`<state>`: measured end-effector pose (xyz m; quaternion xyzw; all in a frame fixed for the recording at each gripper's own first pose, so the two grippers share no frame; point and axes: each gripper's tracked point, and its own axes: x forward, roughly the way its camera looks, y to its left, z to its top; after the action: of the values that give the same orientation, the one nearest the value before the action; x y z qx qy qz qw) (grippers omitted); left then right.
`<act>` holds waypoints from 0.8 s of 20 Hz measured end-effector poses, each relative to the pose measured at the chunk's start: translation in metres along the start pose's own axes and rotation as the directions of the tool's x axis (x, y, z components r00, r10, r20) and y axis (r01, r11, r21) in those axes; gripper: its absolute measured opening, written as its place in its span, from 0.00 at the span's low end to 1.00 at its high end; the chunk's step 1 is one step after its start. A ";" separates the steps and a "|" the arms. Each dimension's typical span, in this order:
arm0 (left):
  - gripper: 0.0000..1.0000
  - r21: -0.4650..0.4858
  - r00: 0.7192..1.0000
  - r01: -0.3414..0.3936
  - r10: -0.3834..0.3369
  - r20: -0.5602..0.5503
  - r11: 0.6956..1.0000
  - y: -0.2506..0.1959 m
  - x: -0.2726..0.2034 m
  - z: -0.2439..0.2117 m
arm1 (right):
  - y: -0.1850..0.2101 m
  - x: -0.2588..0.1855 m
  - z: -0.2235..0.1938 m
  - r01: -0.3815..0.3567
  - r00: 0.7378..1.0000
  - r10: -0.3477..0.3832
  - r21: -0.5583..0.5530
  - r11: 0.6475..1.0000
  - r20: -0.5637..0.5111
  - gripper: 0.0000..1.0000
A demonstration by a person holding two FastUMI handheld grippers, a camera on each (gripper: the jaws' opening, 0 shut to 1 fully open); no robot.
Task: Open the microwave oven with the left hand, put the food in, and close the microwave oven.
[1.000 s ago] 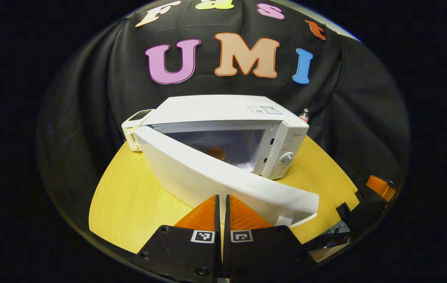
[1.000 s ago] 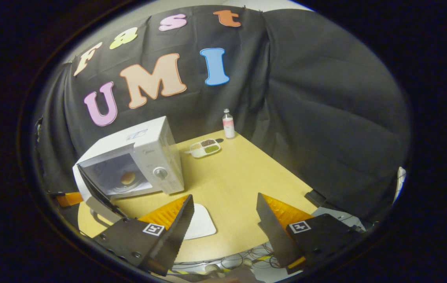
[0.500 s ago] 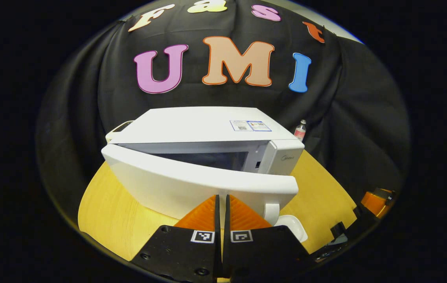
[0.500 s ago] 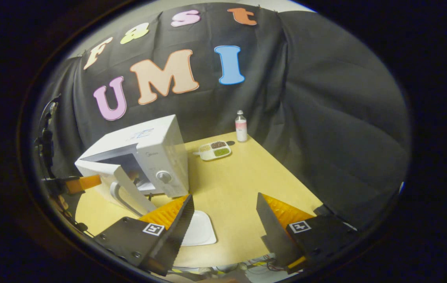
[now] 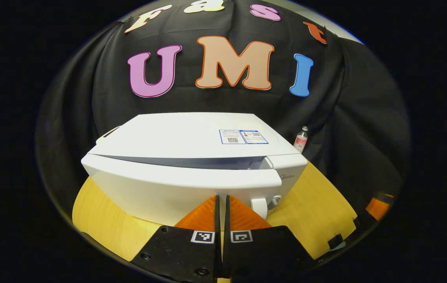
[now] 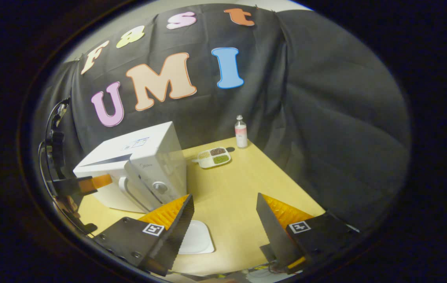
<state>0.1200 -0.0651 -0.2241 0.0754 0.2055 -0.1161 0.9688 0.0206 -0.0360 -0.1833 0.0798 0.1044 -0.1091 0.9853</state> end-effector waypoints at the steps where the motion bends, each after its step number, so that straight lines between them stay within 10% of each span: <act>1: 0.01 -0.011 1.000 -0.004 0.004 0.002 1.000 0.000 0.002 0.000 | -0.005 0.003 0.002 0.009 1.000 -0.009 -0.002 1.000 0.005 0.92; 16: 0.00 -0.086 0.999 -0.043 0.045 0.018 0.995 0.002 0.016 0.004 | 0.000 0.010 0.005 0.007 1.000 -0.006 -0.030 1.000 0.020 0.98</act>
<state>0.1361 -0.0665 -0.2270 0.0370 0.1991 -0.0867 0.9754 0.0314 -0.0394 -0.1805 0.0637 0.0967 -0.1116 0.9870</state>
